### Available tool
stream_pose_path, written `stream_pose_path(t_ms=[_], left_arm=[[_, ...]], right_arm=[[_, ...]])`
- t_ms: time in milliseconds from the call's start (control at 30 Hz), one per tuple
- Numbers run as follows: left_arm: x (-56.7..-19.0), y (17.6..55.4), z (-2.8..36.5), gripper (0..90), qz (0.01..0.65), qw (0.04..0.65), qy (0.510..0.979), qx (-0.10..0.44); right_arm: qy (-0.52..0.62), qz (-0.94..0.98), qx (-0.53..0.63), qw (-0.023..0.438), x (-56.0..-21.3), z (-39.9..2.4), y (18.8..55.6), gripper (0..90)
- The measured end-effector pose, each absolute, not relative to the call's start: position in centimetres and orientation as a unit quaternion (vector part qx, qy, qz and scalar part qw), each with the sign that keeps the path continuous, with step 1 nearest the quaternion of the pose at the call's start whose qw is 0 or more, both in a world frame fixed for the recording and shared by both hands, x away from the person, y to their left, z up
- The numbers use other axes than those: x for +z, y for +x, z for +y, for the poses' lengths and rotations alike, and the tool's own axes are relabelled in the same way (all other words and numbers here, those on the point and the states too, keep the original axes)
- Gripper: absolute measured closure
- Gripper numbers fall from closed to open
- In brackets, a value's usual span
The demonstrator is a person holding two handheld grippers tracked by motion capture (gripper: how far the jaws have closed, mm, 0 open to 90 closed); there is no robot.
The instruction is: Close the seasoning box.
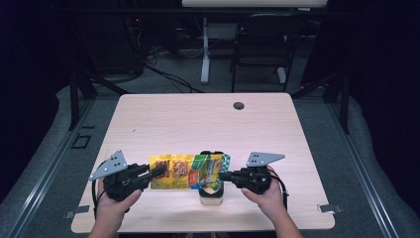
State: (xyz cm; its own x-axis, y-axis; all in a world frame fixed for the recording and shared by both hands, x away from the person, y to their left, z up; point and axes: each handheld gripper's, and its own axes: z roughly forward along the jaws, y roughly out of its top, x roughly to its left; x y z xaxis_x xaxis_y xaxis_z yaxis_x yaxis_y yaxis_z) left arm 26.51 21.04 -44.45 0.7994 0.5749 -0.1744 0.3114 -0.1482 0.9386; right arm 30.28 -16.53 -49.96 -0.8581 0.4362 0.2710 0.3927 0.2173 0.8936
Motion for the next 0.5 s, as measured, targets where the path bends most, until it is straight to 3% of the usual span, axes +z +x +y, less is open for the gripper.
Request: stream_pose_path(t_ms=[500], left_arm=[[-46.3, 26.5, 23.0, 76.2, 0.310, 0.585, 0.742, 0.107]], right_arm=[[0.258, 0.780, 0.568, 0.041, -49.3, -15.3, 29.7, 90.0]])
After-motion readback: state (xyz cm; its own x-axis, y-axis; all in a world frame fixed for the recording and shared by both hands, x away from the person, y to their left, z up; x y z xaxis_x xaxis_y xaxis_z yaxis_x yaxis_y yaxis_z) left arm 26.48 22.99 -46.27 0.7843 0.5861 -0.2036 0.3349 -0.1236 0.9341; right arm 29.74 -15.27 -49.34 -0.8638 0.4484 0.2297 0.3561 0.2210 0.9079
